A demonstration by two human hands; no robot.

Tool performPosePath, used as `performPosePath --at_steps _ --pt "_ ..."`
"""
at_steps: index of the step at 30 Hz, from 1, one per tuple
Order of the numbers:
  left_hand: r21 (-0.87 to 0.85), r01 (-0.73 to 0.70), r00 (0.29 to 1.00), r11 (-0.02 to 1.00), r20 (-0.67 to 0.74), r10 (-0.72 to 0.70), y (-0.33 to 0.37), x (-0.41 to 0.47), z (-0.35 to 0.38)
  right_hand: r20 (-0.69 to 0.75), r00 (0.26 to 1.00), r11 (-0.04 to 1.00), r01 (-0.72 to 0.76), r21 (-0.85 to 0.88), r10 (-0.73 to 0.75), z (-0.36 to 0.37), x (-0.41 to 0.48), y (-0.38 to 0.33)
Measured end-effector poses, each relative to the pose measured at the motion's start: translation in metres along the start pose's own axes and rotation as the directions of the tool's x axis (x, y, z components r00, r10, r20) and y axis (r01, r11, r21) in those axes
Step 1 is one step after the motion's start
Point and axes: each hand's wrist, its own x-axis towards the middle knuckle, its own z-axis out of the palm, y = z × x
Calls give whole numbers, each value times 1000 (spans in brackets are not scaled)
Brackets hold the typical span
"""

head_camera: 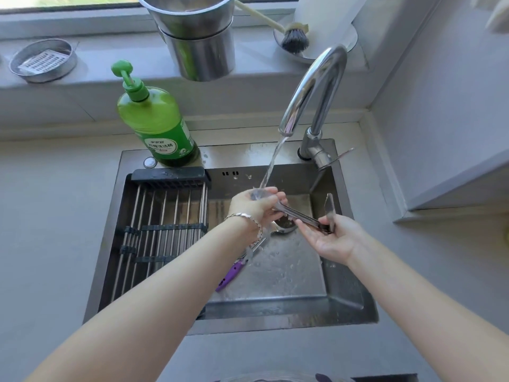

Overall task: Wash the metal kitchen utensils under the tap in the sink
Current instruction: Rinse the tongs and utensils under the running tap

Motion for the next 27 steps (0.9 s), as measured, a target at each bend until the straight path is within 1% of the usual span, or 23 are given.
performPosePath --at_steps 2,4,7,13,18,22,27 --pt "46 -63 997 997 -47 66 -1 0 -4 32 998 999 -51 15 51 4 3 6" --pt "63 -65 993 996 -94 71 0 -2 -10 71 994 996 -87 7 86 13 7 14" --pt "196 -123 972 973 -175 158 3 -3 -21 75 989 990 -121 -75 126 32 15 27" --pt "306 -224 923 925 -239 302 22 -12 -42 71 991 984 -105 -145 116 54 35 46" --pt "390 -279 899 878 -216 381 30 -15 -49 103 981 981 -153 -120 165 66 44 53" --pt "416 -278 923 866 -135 361 29 -11 -47 120 976 982 -172 -80 180 76 48 50" --pt "421 -287 938 861 -61 342 26 -2 -31 118 985 992 -121 -22 123 66 47 35"
